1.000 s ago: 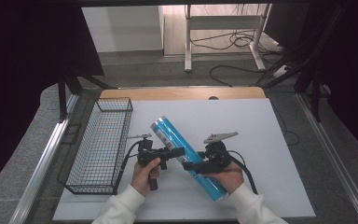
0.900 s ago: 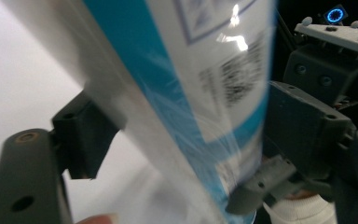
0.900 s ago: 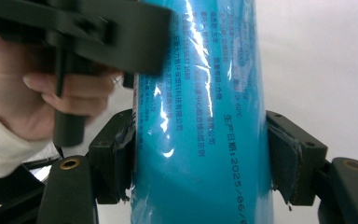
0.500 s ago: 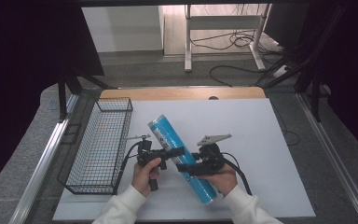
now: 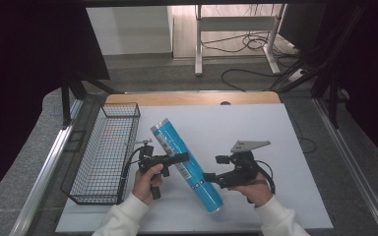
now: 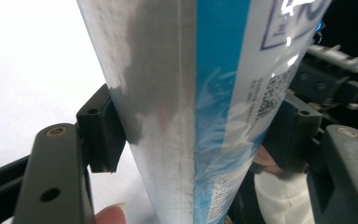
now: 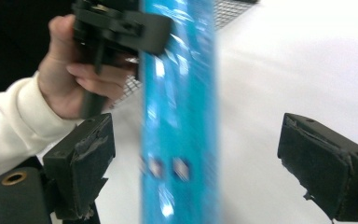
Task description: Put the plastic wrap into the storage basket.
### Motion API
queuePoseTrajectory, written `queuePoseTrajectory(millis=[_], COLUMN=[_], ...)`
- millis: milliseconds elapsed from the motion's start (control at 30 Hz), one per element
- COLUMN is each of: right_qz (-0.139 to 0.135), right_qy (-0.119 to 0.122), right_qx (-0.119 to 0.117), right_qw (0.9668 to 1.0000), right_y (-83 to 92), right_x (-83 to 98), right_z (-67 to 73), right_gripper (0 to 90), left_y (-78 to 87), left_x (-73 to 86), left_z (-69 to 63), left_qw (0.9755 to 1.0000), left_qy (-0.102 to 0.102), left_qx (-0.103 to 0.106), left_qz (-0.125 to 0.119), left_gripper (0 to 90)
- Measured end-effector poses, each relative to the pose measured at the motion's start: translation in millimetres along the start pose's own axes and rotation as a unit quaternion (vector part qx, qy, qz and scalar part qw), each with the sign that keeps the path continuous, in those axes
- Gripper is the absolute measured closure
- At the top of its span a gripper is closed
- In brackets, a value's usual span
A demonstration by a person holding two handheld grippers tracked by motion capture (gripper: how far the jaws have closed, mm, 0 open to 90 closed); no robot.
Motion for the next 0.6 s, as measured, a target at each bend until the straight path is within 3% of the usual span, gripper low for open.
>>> queuePoseTrajectory(millis=[167,200,300,400,600], right_qz=[-0.015,-0.015,-0.007,0.013,0.034], right_qy=[-0.021,-0.021,-0.018,-0.019,-0.026], right_qx=[0.032,0.032,0.066,0.109,0.138], right_qw=[0.9992,0.9992,0.9976,0.9937,0.9896], right_y=[34.0,34.0,46.3,54.0,55.5], right_x=[13.1,13.1,21.2,31.8,41.4], right_z=[-29.2,-29.2,-42.0,-57.1,-70.6], right_gripper=[11.5,11.5,11.5,11.5,11.5], left_y=[10.2,12.7,18.9,25.1,30.0], left_x=[-5.7,-6.9,-9.4,-10.6,-11.0], left_z=[-5.8,-6.6,-8.6,-10.8,-14.2], left_qw=[0.9999,0.9998,0.9996,0.9995,0.9994], left_qy=[-0.002,-0.005,-0.003,-0.007,-0.013], left_qx=[0.007,0.008,0.009,0.007,0.007], left_qz=[-0.014,-0.016,-0.026,-0.030,-0.032], left_gripper=[31.7,31.7,31.8,31.8,31.8])
Point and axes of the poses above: each handheld gripper's, and its own axes: y roughly backward along the jaws, x roughly out of its underside, z roughly to its left, the point moved 2 cm from there along -y, roughly forward along the jaws
